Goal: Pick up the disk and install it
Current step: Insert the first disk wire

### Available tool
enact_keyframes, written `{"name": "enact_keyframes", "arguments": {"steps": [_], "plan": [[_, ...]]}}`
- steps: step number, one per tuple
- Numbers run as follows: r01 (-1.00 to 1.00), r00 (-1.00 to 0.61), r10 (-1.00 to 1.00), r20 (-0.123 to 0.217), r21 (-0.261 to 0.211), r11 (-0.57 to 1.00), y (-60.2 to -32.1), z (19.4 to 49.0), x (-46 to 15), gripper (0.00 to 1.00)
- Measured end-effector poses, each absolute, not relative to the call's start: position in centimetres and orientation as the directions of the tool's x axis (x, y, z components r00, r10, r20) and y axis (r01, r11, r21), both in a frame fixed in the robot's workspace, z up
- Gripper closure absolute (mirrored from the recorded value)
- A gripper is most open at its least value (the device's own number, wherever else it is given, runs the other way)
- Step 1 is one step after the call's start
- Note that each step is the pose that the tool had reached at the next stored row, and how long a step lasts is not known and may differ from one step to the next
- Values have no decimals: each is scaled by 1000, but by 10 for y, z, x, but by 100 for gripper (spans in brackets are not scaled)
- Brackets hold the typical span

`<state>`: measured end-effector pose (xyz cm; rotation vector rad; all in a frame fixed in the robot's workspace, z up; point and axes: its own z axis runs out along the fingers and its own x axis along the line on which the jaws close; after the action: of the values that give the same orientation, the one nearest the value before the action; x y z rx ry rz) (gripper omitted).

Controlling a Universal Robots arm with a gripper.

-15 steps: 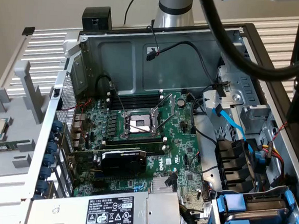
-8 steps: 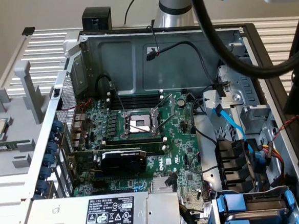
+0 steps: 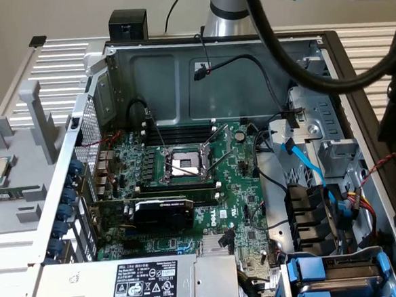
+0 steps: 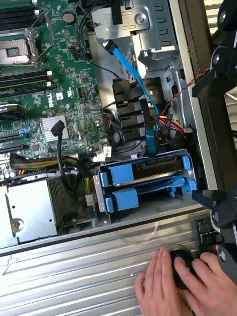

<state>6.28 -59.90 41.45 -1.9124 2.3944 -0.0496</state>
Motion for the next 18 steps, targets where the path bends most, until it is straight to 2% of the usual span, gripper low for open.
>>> {"name": "enact_keyframes", "arguments": {"steps": [6,18], "plan": [[-963,-258,-964,-65,-68,262,-599,410,65,17],[-938,-336,-938,-85,-61,341,-599,389,77,17]]}}
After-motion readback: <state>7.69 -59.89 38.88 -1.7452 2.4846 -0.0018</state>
